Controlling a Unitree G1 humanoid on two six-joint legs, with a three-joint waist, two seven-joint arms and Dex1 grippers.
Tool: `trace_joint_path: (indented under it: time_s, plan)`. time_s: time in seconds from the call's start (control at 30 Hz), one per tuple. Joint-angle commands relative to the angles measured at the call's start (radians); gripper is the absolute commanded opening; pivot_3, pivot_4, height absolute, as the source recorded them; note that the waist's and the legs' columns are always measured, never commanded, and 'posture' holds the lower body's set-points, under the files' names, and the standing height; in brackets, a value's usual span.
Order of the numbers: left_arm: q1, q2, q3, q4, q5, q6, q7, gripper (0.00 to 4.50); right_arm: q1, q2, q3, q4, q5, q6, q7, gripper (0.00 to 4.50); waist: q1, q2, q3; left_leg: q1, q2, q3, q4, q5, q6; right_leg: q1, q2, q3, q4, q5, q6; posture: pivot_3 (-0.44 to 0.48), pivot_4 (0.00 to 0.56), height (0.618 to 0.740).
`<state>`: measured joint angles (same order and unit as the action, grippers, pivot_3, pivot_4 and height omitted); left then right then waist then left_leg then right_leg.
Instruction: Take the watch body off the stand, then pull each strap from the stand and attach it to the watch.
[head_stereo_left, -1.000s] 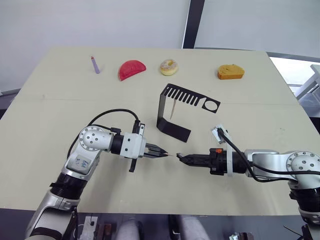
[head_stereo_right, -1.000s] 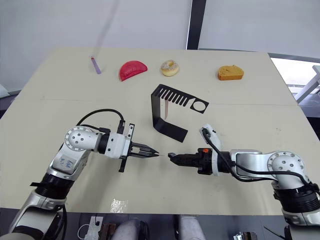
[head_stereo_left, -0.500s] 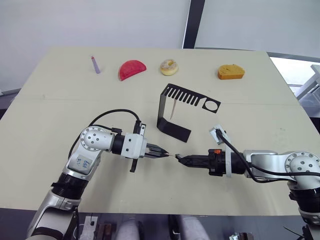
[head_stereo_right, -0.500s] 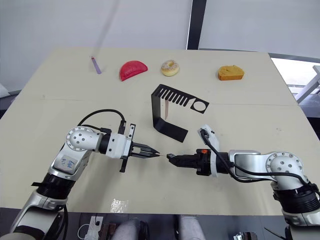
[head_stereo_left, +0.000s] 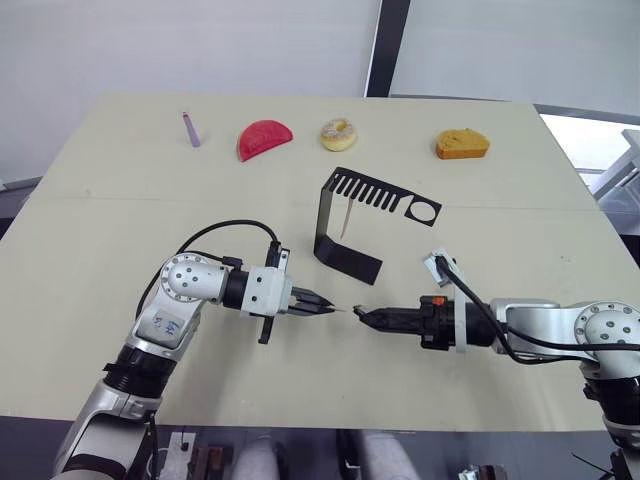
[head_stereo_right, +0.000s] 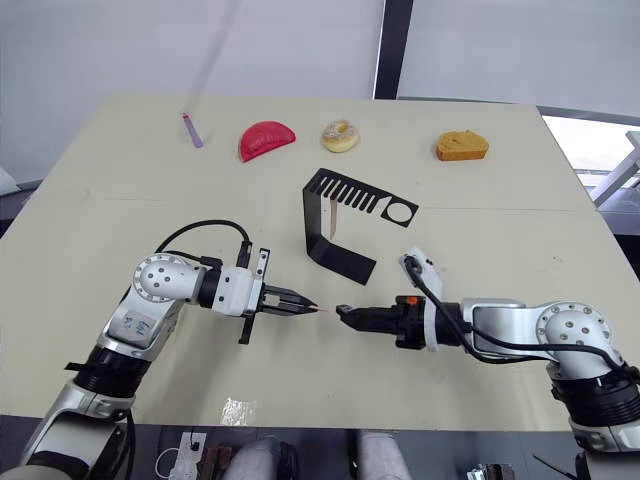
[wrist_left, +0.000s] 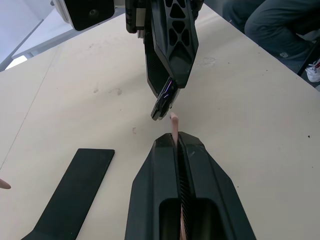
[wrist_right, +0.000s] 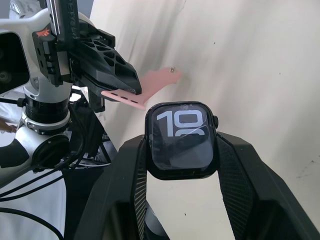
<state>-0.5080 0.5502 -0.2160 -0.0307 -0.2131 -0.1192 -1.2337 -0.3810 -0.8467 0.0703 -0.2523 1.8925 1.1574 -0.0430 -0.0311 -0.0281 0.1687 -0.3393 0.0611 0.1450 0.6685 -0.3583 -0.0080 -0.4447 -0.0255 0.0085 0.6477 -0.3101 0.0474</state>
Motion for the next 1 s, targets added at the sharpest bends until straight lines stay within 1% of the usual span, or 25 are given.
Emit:
trace_joint_path:
  time_s: [0.03, 1.0]
  plan:
    - [-0.02, -0.009, -0.009, -0.02, 0.003, -0.014, 0.009, 0.0, -0.008, -0.013, -0.008, -0.041, 0.03, -0.01, 0.008, 1.49, 0.0, 0.0, 0.0, 0.0, 0.0, 0.0, 0.0, 0.0, 0.0, 0.0, 0.0, 0.0, 0.0, 0.0, 0.0, 0.0, 0.15, 0.737]
    - [-0.028, -0.025, -0.018, -0.014, 0.008, -0.008, 0.019, 0.0, -0.01, -0.017, -0.002, -0.056, 0.048, -0.019, -0.002, 1.49, 0.0, 0.0, 0.0, 0.0, 0.0, 0.0, 0.0, 0.0, 0.0, 0.0, 0.0, 0.0, 0.0, 0.0, 0.0, 0.0, 0.15, 0.737]
